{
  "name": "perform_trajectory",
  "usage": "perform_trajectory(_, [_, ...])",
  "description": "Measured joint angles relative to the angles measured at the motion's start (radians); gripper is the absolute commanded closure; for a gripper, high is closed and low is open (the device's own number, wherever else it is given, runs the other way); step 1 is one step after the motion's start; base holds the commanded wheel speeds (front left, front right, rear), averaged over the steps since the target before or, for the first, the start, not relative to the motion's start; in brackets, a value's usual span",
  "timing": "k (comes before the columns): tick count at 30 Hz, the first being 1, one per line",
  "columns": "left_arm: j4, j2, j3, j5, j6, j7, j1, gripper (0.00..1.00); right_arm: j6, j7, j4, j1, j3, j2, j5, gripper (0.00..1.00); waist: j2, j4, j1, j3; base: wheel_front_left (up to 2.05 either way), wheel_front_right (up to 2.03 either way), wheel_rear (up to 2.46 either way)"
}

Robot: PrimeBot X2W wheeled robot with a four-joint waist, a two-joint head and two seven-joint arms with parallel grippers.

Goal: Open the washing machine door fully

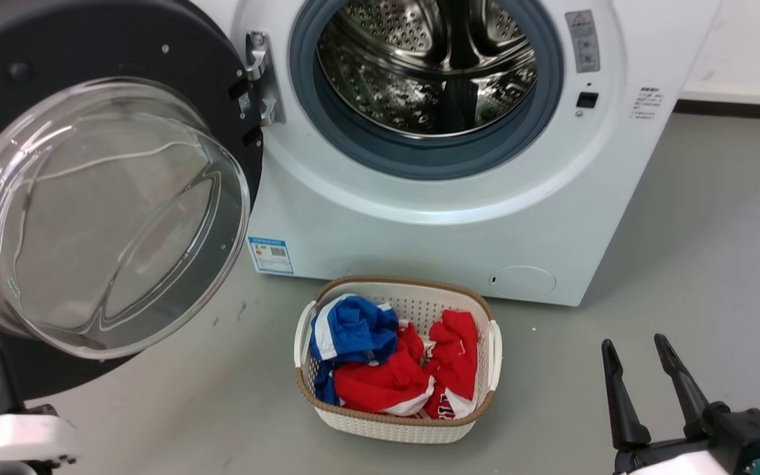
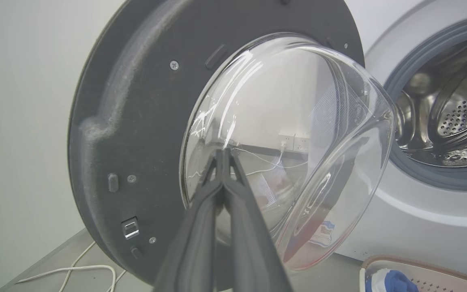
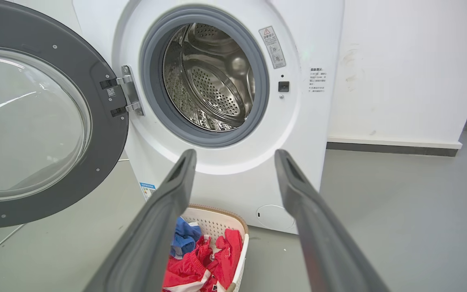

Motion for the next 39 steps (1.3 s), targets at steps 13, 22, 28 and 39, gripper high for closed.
perform_trajectory(13, [-0.187, -0.100, -0.171, 0.034, -0.008, 0.000, 0.128, 0.00, 0.000, 0.000, -0.027, 0.019, -0.012, 0.000, 0.005, 0.00, 0.0000, -0.053, 0.0000, -0.027, 0.00, 0.00, 0.00])
perform_trajectory(22, [-0.229, -0.121, -0.273, 0.000, -0.009, 0.000, 0.167, 0.00, 0.000, 0.000, -0.044, 0.031, -0.027, 0.000, 0.011, 0.00, 0.0000, -0.090, 0.0000, -0.027, 0.00, 0.00, 0.00])
perform_trajectory(28, [-0.223, -0.124, -0.326, -0.025, -0.018, 0.000, 0.177, 0.00, 0.000, 0.000, -0.060, 0.034, -0.032, 0.000, 0.014, 0.00, 0.0000, -0.109, 0.0001, -0.021, 0.00, 0.00, 0.00])
perform_trajectory(39, [-0.190, -0.126, -0.368, -0.028, 0.016, 0.000, 0.177, 0.00, 0.000, 0.000, -0.082, 0.042, -0.045, 0.000, 0.022, 0.00, 0.0000, -0.137, 0.0001, -0.012, 0.00, 0.00, 0.00])
